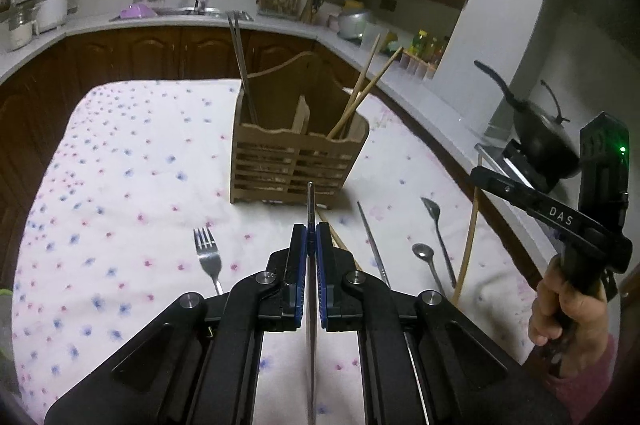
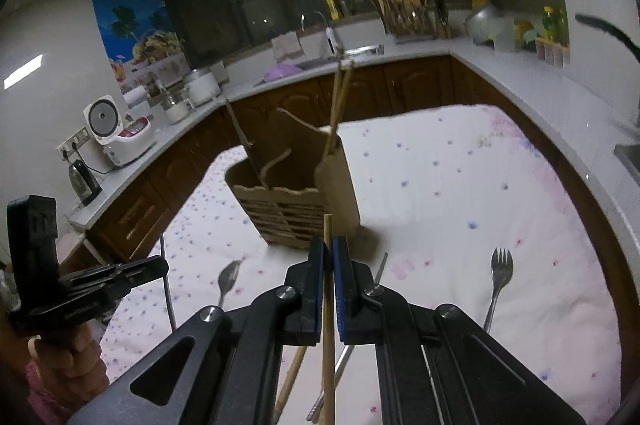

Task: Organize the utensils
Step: 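Lift both held chopsticks and carry them above the wooden holder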

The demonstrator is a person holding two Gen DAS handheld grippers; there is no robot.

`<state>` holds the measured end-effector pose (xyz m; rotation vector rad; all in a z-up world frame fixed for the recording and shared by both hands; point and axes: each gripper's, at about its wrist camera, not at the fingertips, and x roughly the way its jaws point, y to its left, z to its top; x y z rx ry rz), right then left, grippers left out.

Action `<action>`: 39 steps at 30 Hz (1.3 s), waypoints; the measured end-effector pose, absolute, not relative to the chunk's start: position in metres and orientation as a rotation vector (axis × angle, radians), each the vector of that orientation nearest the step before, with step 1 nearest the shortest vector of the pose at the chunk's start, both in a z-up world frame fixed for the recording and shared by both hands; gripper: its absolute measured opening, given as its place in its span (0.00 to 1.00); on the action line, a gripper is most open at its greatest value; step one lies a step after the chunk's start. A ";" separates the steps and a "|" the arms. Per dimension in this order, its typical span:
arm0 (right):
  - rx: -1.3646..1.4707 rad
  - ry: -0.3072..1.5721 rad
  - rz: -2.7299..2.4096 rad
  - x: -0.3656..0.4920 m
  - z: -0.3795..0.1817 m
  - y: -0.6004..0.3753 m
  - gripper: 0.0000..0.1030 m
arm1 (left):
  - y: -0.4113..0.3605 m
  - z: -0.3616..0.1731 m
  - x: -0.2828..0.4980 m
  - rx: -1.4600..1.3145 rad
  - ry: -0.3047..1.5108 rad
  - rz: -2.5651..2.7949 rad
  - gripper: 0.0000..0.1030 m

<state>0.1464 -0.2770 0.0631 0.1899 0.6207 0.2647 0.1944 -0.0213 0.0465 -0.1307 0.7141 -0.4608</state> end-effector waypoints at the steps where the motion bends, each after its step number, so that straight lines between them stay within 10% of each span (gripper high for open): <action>1: 0.189 0.610 0.267 0.143 0.066 -0.276 0.05 | -0.019 0.049 0.191 -0.133 0.705 -0.459 0.04; 39: 0.194 0.373 0.262 0.132 0.119 -0.269 0.05 | 0.016 0.121 0.170 -0.177 0.360 -0.382 0.04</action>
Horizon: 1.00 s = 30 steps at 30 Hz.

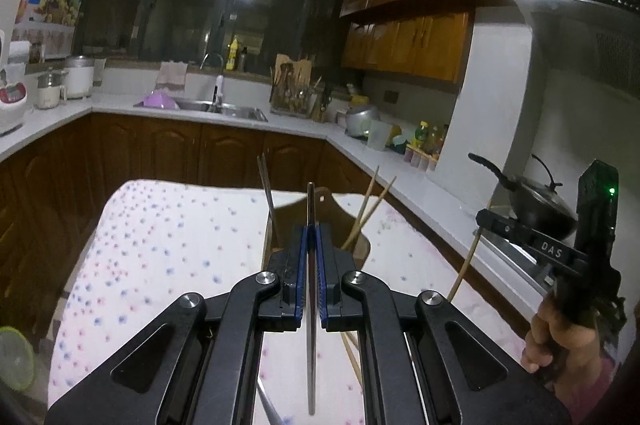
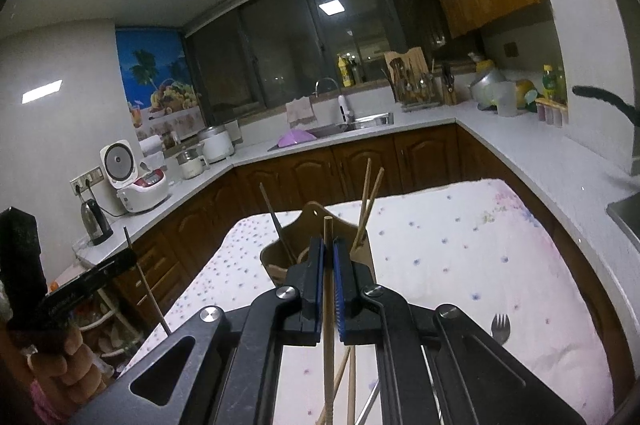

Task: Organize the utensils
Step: 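Lift both held chopsticks and carry them above the wooden holder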

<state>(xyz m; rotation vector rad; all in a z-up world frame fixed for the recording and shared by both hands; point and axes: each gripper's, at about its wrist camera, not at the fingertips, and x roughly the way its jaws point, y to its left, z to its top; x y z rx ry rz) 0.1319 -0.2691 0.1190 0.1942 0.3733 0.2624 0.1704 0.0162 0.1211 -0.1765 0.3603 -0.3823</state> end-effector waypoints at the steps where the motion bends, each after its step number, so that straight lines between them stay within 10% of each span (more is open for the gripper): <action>1: 0.190 0.366 0.260 0.133 0.121 -0.268 0.05 | 0.016 0.124 0.174 -0.174 0.351 -0.381 0.04; 30: 0.215 0.152 0.194 0.227 0.173 -0.264 0.05 | -0.002 0.178 0.276 -0.188 0.173 -0.332 0.04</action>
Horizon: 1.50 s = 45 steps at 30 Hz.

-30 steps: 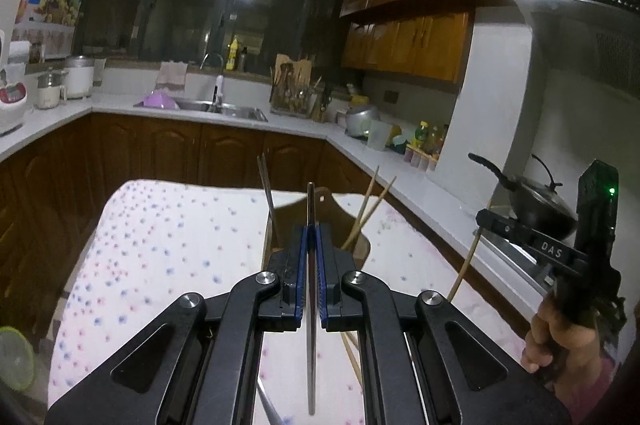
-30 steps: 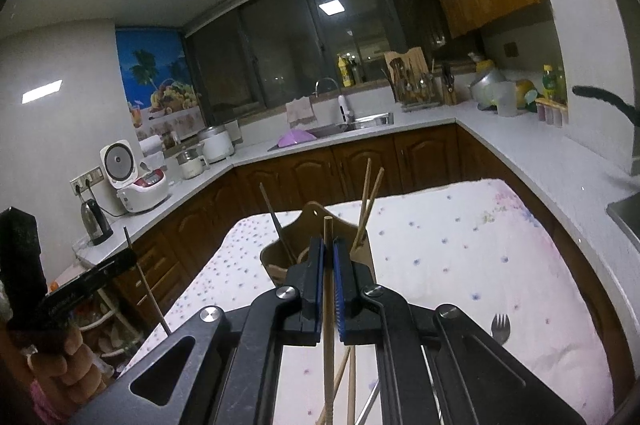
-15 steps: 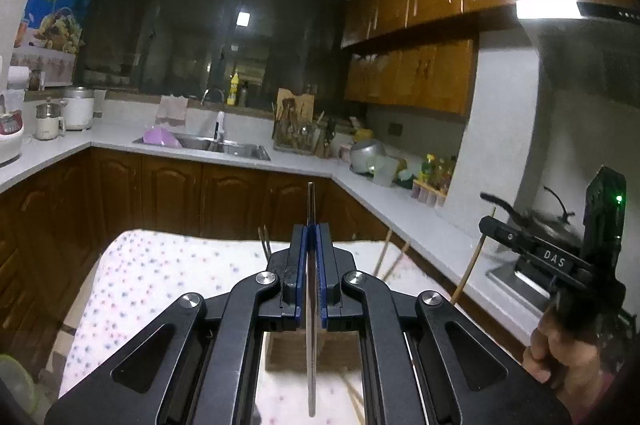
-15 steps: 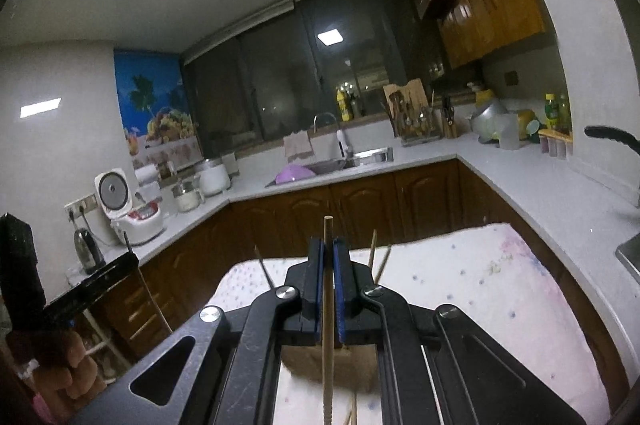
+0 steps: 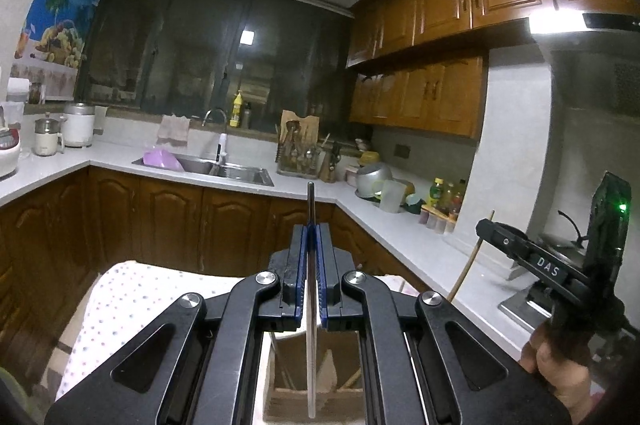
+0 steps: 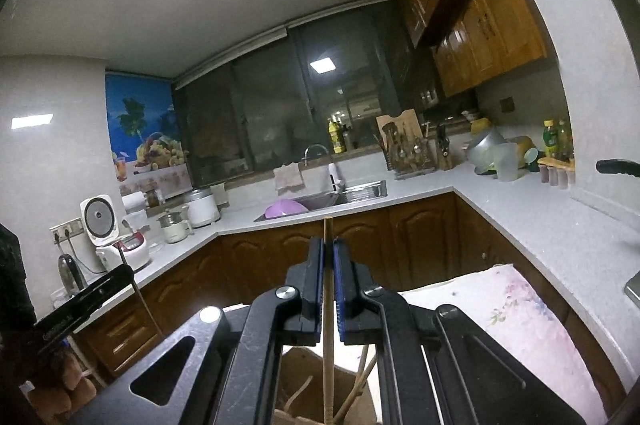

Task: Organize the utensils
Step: 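Lift both held chopsticks and carry them above the wooden holder, then lower both chopsticks into the holder and open both tools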

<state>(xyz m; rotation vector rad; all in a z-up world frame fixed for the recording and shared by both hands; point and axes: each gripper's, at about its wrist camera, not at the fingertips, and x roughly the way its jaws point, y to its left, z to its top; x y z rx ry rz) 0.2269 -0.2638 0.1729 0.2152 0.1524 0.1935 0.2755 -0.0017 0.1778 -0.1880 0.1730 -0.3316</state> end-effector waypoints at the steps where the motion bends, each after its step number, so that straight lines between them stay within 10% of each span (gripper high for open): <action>1: 0.215 0.152 0.192 0.229 0.173 -0.264 0.05 | -0.002 0.177 0.277 -0.186 0.173 -0.329 0.04; 45: 0.255 0.353 0.158 0.274 0.084 -0.263 0.06 | -0.015 0.065 0.349 -0.212 0.375 -0.235 0.04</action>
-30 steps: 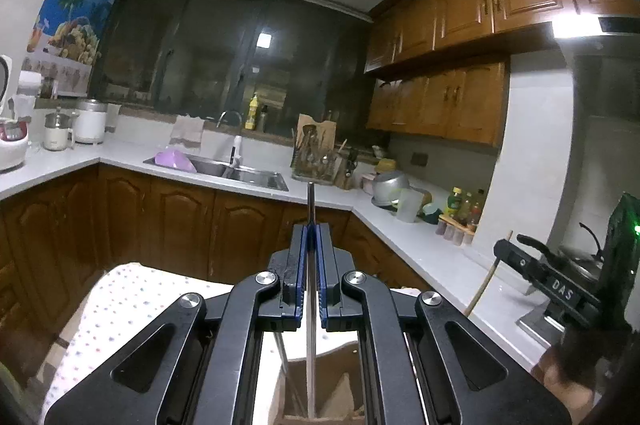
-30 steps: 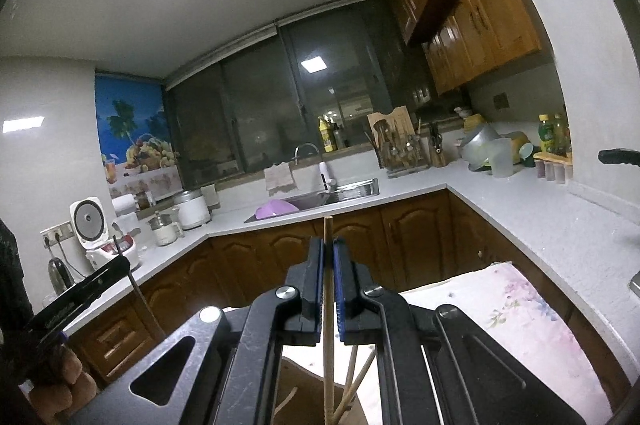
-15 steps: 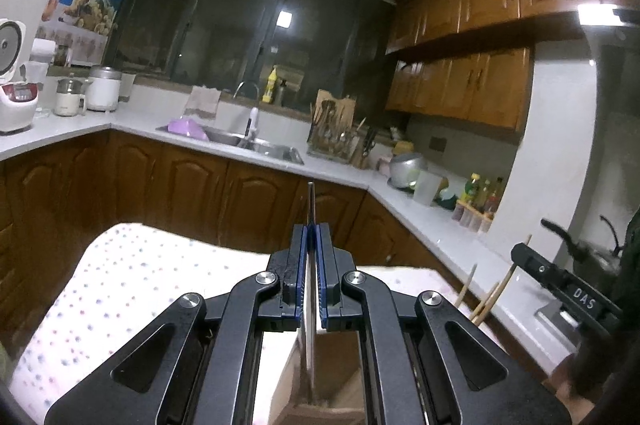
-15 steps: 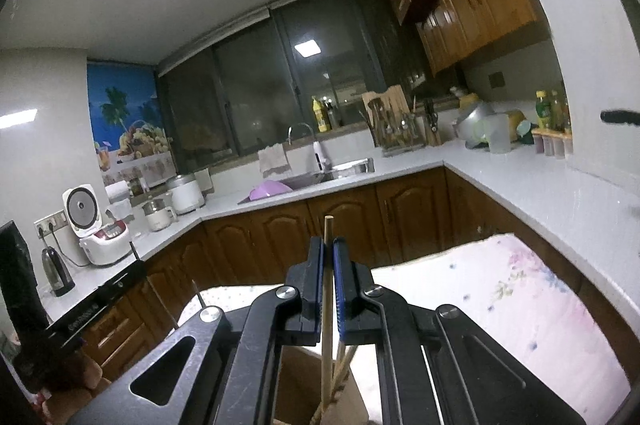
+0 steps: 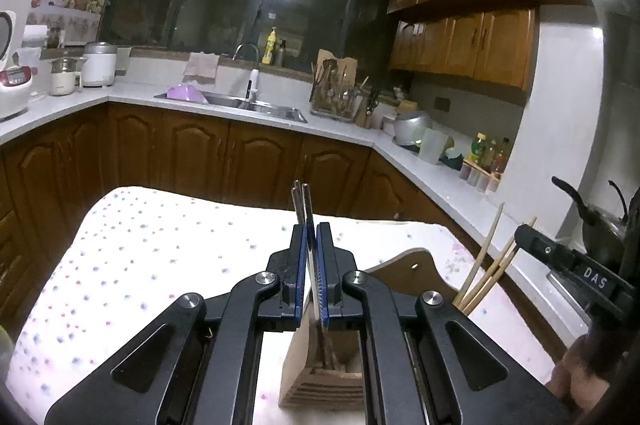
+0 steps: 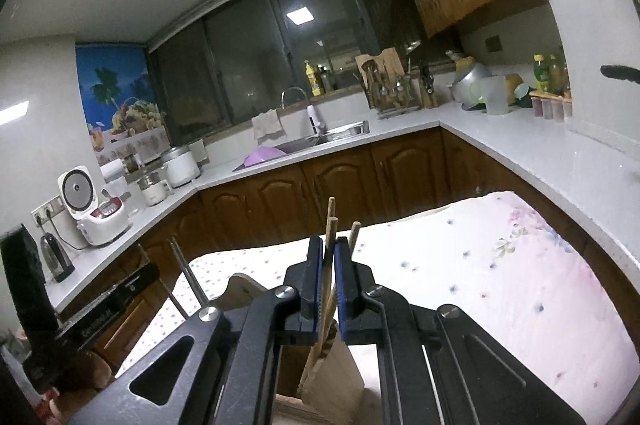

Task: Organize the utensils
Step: 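Lower both chopsticks into the holder and open both tools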

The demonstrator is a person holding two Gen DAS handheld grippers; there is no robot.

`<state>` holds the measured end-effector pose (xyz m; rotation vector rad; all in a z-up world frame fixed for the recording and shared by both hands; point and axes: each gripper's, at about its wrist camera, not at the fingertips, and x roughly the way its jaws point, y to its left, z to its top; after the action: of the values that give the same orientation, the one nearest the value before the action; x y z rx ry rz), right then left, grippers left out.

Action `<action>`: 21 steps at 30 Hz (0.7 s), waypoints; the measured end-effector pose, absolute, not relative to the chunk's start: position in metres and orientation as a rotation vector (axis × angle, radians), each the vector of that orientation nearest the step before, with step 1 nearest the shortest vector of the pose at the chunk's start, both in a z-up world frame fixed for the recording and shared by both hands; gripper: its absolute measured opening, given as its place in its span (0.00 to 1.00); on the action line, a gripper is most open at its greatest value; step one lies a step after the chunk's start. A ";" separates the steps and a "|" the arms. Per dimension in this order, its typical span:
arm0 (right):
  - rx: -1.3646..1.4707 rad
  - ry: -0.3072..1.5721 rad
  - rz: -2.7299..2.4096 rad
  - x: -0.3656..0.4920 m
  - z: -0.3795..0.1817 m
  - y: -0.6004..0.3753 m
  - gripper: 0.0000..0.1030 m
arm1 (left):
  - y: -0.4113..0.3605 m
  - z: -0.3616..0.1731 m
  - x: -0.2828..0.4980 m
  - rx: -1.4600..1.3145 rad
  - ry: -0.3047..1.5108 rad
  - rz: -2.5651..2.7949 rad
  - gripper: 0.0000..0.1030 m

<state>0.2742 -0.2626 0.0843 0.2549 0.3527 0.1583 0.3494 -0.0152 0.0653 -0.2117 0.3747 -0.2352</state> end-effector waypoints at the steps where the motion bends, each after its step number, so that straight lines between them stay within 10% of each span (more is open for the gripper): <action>1: 0.256 0.356 0.158 0.275 0.084 -0.262 0.06 | -0.016 0.065 0.350 -0.211 0.378 -0.236 0.04; 12: 0.268 0.369 0.170 0.275 0.084 -0.263 0.12 | -0.012 0.065 0.350 -0.213 0.406 -0.245 0.05; 15: 0.278 0.354 0.170 0.270 0.086 -0.265 0.37 | -0.008 0.066 0.350 -0.220 0.422 -0.244 0.12; 17: 0.285 0.340 0.166 0.267 0.087 -0.267 0.67 | -0.006 0.066 0.345 -0.228 0.424 -0.228 0.37; 21: 0.300 0.328 0.176 0.257 0.091 -0.269 0.74 | 0.000 0.067 0.329 -0.238 0.413 -0.212 0.53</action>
<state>0.2573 -0.2694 0.0908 0.3001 0.3284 0.1763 0.3290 0.0004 0.0670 -0.2383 0.4127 -0.2120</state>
